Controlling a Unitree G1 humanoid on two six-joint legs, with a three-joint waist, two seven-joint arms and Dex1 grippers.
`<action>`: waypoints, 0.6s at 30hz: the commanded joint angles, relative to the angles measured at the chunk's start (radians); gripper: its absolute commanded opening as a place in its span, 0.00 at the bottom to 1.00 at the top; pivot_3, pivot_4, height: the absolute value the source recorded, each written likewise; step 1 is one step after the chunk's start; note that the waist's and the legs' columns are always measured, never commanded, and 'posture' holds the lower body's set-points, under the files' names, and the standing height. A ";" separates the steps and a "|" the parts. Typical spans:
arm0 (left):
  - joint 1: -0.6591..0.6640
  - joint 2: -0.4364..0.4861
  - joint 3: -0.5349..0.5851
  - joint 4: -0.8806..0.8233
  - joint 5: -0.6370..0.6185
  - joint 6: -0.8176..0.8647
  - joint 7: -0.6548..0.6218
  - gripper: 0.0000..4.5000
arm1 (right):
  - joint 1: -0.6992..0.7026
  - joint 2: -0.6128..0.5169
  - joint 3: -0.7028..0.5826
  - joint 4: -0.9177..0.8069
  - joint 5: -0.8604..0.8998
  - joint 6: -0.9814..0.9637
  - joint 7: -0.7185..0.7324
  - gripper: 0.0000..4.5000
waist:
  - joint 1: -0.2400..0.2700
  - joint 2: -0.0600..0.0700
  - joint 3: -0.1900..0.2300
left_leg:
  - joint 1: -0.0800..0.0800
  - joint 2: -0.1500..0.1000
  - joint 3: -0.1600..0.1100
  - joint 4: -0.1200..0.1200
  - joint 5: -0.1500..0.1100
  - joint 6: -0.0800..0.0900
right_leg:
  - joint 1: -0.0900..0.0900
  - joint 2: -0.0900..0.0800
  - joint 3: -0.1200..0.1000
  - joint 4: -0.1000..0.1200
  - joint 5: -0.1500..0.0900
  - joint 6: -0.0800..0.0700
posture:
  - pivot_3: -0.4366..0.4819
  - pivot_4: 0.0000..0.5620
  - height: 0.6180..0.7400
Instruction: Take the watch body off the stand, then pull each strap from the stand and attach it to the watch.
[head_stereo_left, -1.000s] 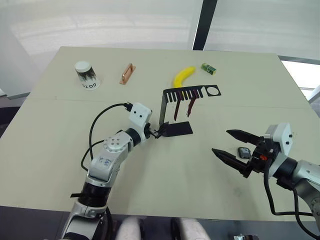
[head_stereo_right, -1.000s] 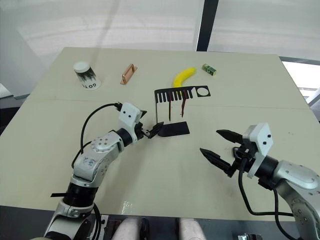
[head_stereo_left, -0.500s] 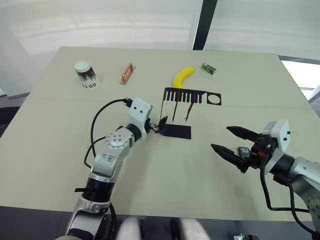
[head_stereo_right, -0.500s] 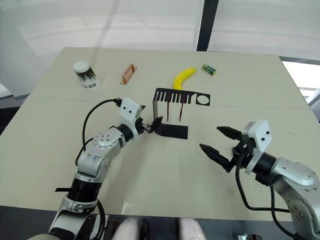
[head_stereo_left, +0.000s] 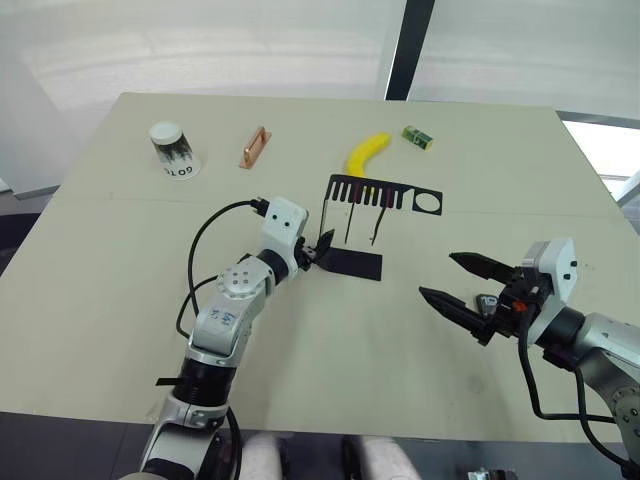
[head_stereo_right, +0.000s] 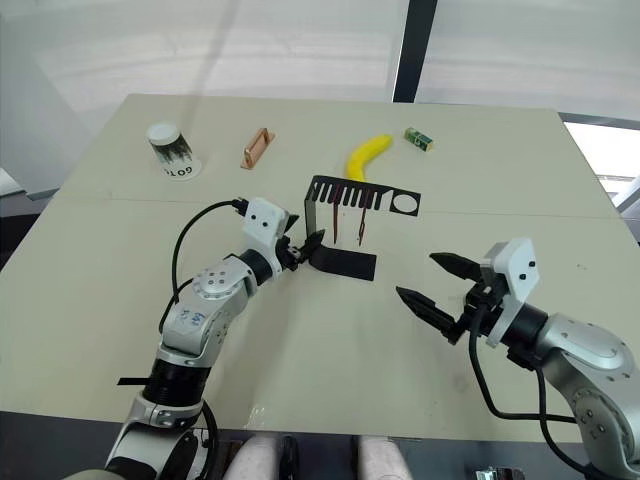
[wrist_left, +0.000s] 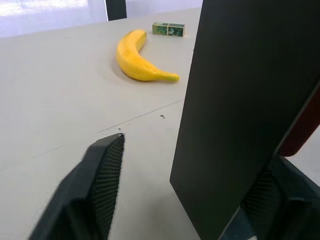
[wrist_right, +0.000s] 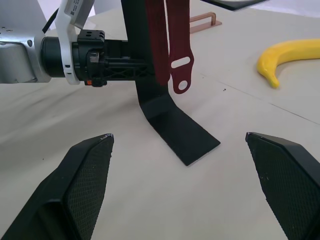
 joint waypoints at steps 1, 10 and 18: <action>-0.014 -0.017 0.013 -0.016 0.004 -0.002 0.014 0.49 | -0.012 -0.007 -0.010 -0.034 0.014 -0.003 -0.018 1.00 | 0.000 0.000 0.000 | 0.000 0.000 0.000 0.000 0.000 0.000 | 0.000 0.000 0.000 0.000 0.000 0.000 | 0.48 0.27 1.00; -0.018 -0.036 0.012 -0.010 0.011 0.003 0.021 0.49 | -0.019 -0.006 -0.011 -0.036 0.011 0.002 -0.020 1.00 | 0.000 0.000 0.000 | 0.000 0.000 0.000 0.000 0.000 0.000 | 0.000 0.000 0.000 0.000 0.000 0.000 | 0.48 0.27 1.00; -0.027 -0.046 0.019 0.007 0.011 -0.004 0.025 0.49 | -0.025 -0.007 -0.009 -0.039 0.014 0.005 -0.026 1.00 | 0.000 0.000 0.000 | 0.000 0.000 0.000 0.000 0.000 0.000 | 0.000 0.000 0.000 0.000 0.000 0.000 | 0.48 0.27 1.00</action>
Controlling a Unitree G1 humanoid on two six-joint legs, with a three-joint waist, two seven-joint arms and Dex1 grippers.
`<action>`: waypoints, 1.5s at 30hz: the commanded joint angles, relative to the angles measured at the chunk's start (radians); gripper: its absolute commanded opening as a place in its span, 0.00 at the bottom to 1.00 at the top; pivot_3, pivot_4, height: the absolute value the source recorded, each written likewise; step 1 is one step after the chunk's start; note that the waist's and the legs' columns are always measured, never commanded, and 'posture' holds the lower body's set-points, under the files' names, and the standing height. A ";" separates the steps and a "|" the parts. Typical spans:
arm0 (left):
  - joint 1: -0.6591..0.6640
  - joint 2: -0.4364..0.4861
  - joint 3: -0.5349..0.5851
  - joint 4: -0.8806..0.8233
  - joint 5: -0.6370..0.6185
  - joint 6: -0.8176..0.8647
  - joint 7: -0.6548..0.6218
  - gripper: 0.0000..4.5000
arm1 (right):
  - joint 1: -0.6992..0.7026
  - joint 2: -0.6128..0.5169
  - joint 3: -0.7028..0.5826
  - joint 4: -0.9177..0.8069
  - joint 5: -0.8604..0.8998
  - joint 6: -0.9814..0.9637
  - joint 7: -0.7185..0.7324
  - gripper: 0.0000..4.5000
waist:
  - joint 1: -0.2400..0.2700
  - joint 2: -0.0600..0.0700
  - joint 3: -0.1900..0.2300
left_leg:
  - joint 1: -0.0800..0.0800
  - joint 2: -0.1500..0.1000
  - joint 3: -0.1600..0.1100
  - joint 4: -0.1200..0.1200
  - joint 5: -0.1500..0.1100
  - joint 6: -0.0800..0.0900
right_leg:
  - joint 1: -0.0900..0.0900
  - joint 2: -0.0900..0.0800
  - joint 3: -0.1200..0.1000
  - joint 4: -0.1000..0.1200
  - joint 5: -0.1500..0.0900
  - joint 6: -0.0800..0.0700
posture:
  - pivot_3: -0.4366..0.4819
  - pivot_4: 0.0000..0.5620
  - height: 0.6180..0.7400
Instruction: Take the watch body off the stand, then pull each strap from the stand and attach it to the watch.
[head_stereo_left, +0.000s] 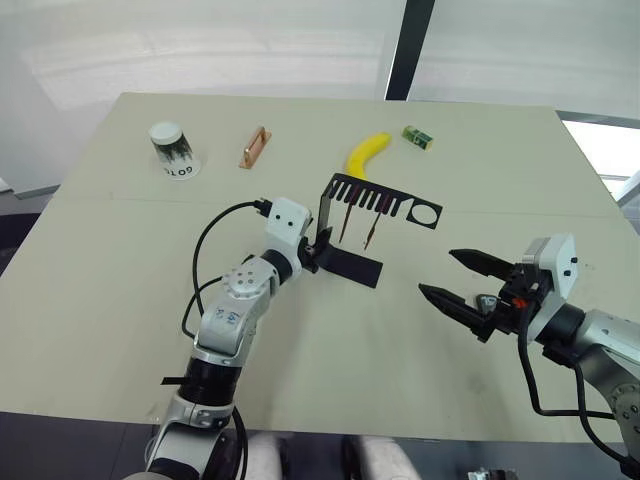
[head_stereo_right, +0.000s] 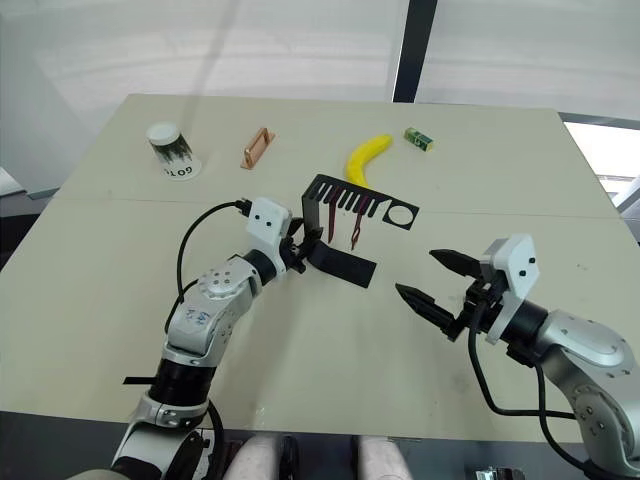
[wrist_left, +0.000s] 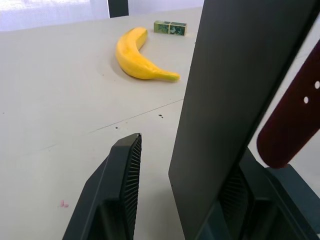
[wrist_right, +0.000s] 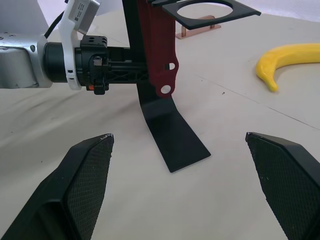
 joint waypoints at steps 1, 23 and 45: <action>-0.021 -0.010 0.008 -0.018 0.004 -0.020 0.006 0.49 | -0.010 -0.006 -0.008 -0.039 0.014 -0.002 -0.020 1.00 | 0.000 0.000 0.000 | 0.000 0.000 0.000 0.000 0.000 0.000 | 0.000 0.000 0.000 0.000 0.000 0.000 | 0.48 0.27 1.00; -0.022 -0.035 0.019 -0.016 0.015 -0.042 0.023 0.01 | -0.030 0.001 0.003 -0.044 0.030 0.004 -0.040 1.00 | 0.001 0.000 0.000 | -0.001 0.000 0.000 0.000 0.000 0.000 | 0.000 0.000 0.000 0.000 0.000 0.000 | 0.48 0.27 1.00; -0.095 -0.114 0.075 0.016 0.108 0.052 0.276 0.01 | -0.286 0.176 0.241 -0.100 -0.043 0.174 -0.446 1.00 | -0.003 -0.001 0.001 | -0.002 0.000 0.000 0.000 0.000 0.000 | -0.003 0.000 0.000 0.000 0.000 0.000 | 0.48 0.27 1.00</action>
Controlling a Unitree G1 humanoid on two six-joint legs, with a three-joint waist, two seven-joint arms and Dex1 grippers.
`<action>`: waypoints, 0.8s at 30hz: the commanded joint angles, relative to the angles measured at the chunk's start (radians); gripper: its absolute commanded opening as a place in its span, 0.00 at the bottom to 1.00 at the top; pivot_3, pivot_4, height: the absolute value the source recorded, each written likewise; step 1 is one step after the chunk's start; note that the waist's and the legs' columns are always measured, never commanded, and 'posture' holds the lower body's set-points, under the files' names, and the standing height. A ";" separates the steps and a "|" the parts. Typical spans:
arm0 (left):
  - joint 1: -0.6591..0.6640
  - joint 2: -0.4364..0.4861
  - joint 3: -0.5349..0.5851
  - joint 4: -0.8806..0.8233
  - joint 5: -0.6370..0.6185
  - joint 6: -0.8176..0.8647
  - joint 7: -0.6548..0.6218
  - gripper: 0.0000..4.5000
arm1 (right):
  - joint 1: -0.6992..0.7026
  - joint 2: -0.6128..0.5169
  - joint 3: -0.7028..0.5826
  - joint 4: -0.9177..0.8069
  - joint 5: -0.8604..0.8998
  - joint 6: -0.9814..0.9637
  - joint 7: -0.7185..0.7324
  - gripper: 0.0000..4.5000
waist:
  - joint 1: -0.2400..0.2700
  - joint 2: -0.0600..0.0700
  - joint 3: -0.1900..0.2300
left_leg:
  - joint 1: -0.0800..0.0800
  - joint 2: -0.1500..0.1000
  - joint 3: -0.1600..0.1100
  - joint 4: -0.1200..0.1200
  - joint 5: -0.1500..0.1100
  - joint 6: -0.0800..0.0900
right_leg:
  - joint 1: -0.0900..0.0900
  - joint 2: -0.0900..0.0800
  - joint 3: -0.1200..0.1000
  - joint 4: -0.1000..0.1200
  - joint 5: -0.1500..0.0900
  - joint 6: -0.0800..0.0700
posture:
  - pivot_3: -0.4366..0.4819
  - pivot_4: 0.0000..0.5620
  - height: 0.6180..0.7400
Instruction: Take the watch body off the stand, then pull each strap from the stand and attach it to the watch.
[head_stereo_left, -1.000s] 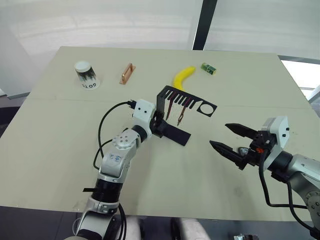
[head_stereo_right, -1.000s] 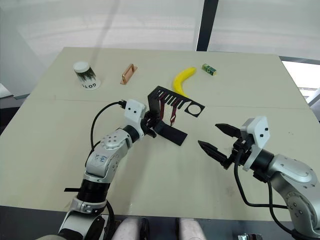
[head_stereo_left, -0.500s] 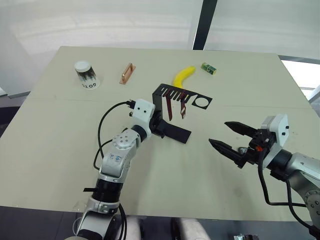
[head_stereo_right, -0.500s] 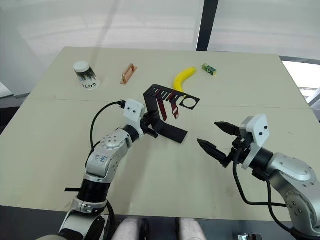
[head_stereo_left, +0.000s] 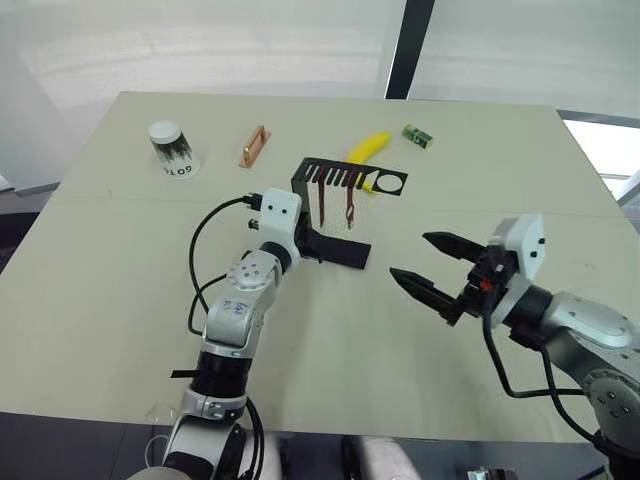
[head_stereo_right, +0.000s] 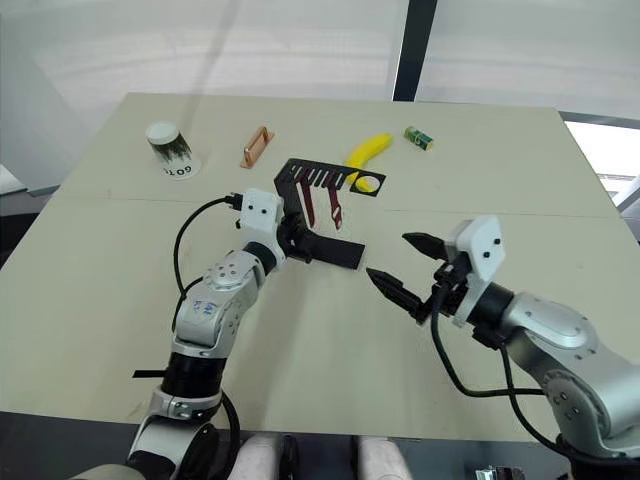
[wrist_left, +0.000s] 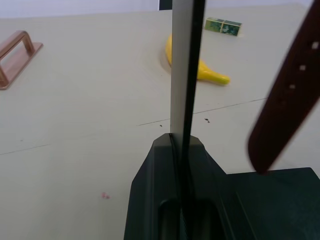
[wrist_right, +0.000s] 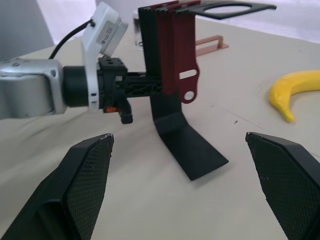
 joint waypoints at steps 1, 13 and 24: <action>-0.045 -0.021 0.017 0.014 0.034 -0.027 0.063 0.01 | -0.089 0.102 0.067 -0.028 -0.053 0.074 -0.204 1.00 | 0.000 0.000 0.000 | 0.000 0.000 0.000 0.000 0.000 0.000 | -0.001 0.000 0.000 0.000 0.000 0.000 | 0.48 0.27 1.00; -0.099 -0.071 0.026 0.142 0.065 -0.081 0.155 0.01 | -0.340 0.374 0.225 0.141 -0.285 0.136 -0.451 1.00 | -0.002 0.000 0.000 | -0.013 0.000 0.000 0.005 0.001 -0.001 | -0.017 -0.002 -0.001 0.016 0.000 0.000 | 0.48 0.27 1.00; -0.048 -0.066 -0.009 0.104 0.083 -0.079 0.129 0.01 | -0.396 0.489 0.270 0.239 -0.416 0.079 -0.433 1.00 | -0.004 0.000 -0.001 | -0.013 0.000 0.000 0.005 0.001 -0.001 | -0.018 -0.002 -0.001 0.017 0.000 0.000 | 0.48 0.27 1.00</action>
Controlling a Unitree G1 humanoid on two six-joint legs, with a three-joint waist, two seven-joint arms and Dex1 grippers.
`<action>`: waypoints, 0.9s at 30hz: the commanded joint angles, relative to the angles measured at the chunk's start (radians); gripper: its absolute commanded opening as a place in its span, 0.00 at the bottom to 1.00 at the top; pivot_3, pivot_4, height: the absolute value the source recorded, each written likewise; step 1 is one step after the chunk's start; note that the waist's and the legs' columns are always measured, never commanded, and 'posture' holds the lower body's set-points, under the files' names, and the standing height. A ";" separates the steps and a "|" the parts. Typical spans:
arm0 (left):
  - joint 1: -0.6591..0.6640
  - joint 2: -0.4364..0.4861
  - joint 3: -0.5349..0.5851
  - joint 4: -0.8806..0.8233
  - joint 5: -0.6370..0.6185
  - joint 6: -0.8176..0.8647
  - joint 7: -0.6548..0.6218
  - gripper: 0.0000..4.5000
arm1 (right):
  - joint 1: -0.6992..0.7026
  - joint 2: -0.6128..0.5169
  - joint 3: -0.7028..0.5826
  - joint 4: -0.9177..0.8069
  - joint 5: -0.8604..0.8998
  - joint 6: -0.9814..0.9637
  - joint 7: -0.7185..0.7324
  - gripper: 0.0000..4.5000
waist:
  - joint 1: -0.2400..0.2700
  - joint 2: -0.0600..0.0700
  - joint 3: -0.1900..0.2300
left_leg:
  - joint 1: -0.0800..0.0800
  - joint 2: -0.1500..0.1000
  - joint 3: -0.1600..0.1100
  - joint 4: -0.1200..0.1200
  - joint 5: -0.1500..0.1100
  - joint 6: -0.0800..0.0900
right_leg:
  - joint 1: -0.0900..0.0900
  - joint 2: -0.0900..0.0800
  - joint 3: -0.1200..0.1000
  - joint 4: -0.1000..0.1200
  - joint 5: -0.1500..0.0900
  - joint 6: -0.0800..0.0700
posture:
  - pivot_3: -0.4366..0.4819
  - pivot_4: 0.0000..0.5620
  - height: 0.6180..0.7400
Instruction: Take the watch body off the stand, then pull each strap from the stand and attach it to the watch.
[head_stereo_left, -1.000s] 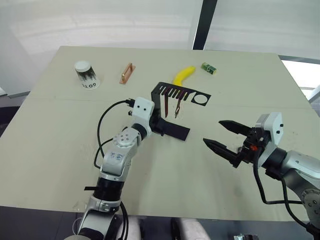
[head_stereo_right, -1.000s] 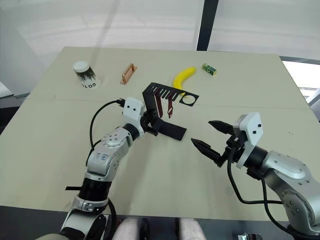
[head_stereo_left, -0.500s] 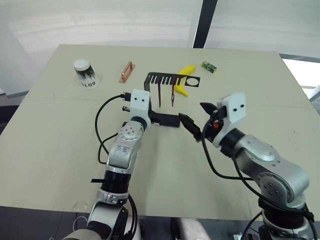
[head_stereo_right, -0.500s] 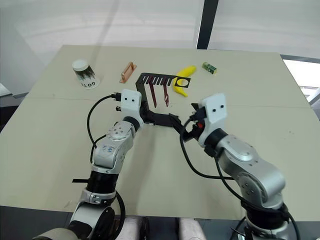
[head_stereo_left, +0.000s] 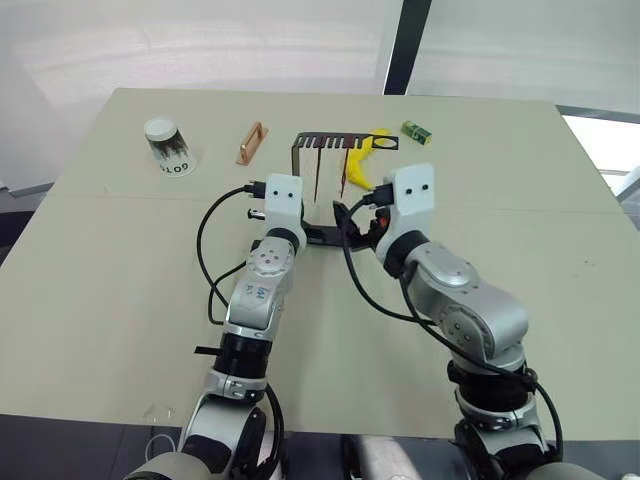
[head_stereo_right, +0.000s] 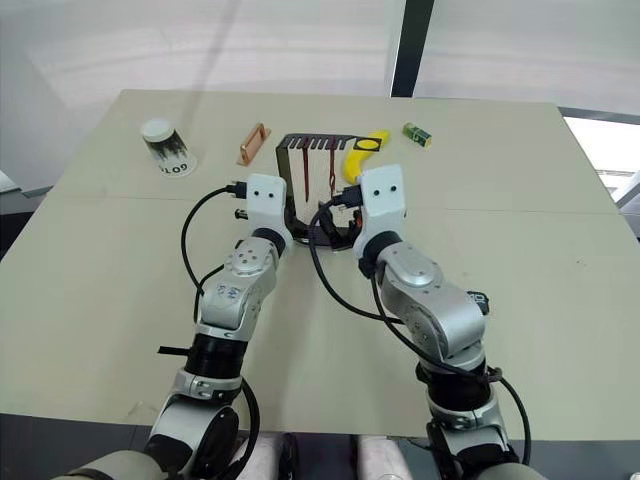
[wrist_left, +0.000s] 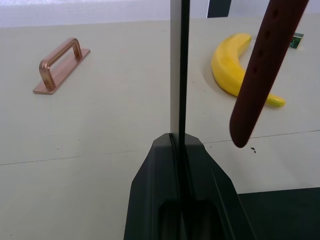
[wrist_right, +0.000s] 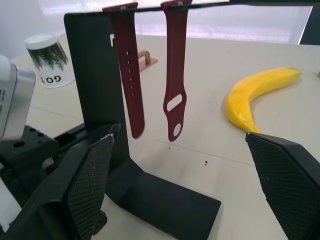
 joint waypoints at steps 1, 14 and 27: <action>0.049 0.016 -0.016 -0.060 0.015 0.019 -0.024 0.01 | -0.014 0.010 -0.008 -0.033 -0.020 -0.026 0.025 1.00 | -0.001 0.000 0.000 | 0.000 0.000 0.000 0.000 0.000 0.000 | 0.000 0.000 0.000 0.000 0.000 0.000 | 0.48 0.27 1.00; 0.133 0.015 -0.052 -0.183 0.040 0.055 -0.042 0.01 | -0.014 0.048 0.020 -0.031 -0.066 -0.034 0.037 1.00 | -0.010 0.000 0.000 | 0.000 0.000 0.000 0.000 0.000 0.000 | 0.000 0.000 0.000 0.001 0.000 0.000 | 0.48 0.27 1.00; 0.115 0.005 -0.030 -0.148 0.039 0.039 -0.040 0.00 | -0.035 0.084 0.051 0.019 -0.135 -0.074 0.050 0.81 | -0.012 0.000 0.000 | 0.000 0.000 0.000 -0.001 0.000 0.000 | 0.000 0.000 0.000 0.001 0.000 0.000 | 0.48 0.27 1.00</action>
